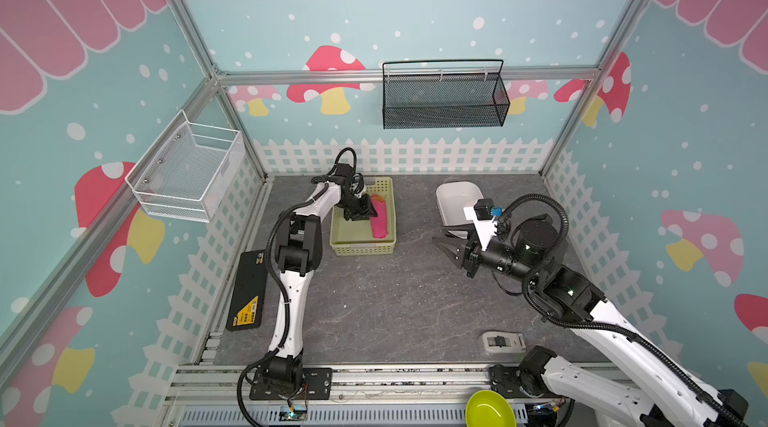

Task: Place the utensils on the paper napkin and roll it up
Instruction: 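Open the left gripper to release the bundle in the basket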

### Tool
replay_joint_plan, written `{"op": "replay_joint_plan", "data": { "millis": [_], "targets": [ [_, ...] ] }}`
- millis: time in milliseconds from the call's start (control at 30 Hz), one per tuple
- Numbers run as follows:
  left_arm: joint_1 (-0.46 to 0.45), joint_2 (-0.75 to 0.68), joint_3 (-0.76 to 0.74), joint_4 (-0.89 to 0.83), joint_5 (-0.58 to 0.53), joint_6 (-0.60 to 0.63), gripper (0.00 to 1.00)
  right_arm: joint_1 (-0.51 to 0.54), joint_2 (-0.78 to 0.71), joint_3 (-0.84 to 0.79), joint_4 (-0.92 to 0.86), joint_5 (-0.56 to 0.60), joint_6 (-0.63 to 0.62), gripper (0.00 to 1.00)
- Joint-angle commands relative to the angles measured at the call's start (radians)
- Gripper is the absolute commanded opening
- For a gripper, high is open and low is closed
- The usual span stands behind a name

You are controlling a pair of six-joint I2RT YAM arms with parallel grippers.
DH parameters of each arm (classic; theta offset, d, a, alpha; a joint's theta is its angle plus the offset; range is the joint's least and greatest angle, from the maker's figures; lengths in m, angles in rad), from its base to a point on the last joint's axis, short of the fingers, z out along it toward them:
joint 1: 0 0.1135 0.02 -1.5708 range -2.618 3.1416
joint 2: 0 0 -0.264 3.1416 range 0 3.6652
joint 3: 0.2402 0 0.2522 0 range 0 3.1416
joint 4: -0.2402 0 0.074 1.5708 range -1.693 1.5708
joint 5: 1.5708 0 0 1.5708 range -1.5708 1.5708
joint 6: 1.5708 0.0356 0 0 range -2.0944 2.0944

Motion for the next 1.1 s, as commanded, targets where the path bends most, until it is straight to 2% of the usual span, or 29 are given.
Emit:
{"op": "replay_joint_plan", "data": {
  "millis": [0, 600, 1067],
  "targets": [
    [-0.002, 0.004, 0.038, -0.018, -0.028, 0.003, 0.35, -0.007, -0.011, 0.014, -0.009, -0.007, -0.005, 0.39],
    [-0.003, 0.068, 0.105, -0.018, -0.001, 0.037, 0.26, -0.007, -0.023, 0.013, -0.012, -0.005, -0.004, 0.39],
    [-0.004, 0.043, 0.138, -0.052, -0.045, 0.072, 0.29, -0.006, -0.025, 0.013, -0.016, 0.001, -0.009, 0.39]
  ]
}}
